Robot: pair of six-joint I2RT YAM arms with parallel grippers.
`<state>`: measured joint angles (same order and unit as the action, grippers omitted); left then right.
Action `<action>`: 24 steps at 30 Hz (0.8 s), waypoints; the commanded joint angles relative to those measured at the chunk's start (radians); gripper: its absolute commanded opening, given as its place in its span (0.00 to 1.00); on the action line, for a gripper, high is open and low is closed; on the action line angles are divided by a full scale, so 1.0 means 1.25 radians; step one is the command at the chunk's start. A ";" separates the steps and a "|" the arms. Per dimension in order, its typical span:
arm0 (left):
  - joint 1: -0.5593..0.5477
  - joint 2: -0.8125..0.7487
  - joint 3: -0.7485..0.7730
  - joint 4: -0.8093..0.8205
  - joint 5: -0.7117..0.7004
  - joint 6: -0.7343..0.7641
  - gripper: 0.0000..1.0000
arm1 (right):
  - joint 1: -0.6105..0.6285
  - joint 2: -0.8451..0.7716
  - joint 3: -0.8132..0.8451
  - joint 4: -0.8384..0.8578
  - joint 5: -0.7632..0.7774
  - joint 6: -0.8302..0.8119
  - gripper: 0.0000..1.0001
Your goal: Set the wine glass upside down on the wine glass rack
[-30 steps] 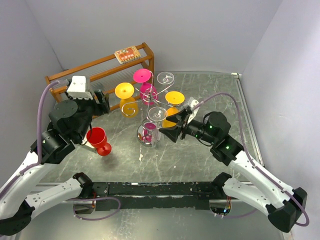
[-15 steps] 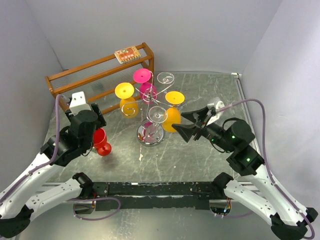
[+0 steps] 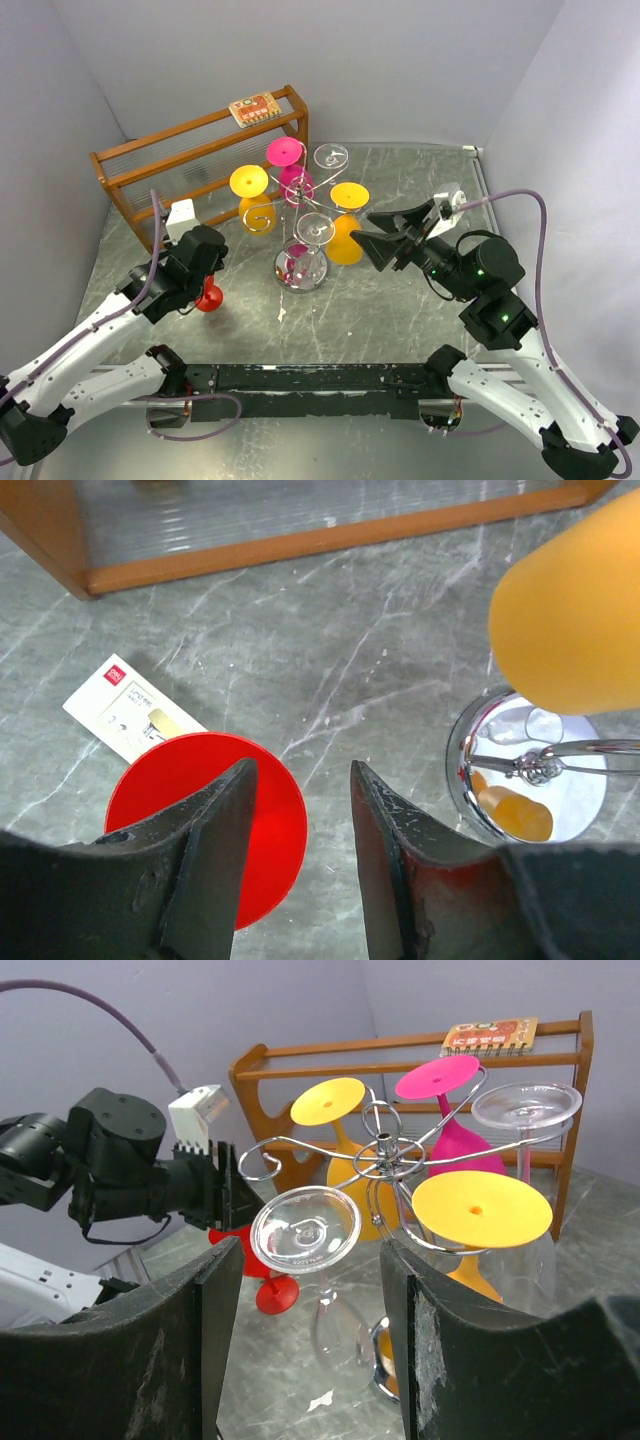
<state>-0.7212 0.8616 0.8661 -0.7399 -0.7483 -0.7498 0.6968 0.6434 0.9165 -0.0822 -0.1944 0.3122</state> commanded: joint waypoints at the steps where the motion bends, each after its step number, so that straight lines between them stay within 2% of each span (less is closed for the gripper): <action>1: 0.038 0.023 -0.035 0.036 0.065 -0.022 0.51 | 0.004 -0.002 0.009 0.026 -0.008 0.015 0.56; 6: 0.100 0.039 -0.070 0.079 0.140 -0.006 0.40 | 0.004 0.012 0.017 0.045 -0.009 0.011 0.55; 12: 0.141 0.043 -0.067 0.083 0.177 0.011 0.26 | 0.004 0.030 0.033 0.061 -0.021 0.006 0.54; 17: 0.147 0.045 -0.052 0.071 0.183 0.020 0.08 | 0.004 0.031 0.032 0.081 -0.023 0.013 0.54; 24: 0.148 0.018 0.011 0.017 0.166 0.012 0.07 | 0.004 0.031 0.041 0.090 -0.002 0.037 0.53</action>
<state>-0.5438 0.9161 0.8093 -0.6872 -0.5476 -0.7303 0.6968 0.6888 0.9325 -0.0063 -0.2161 0.3344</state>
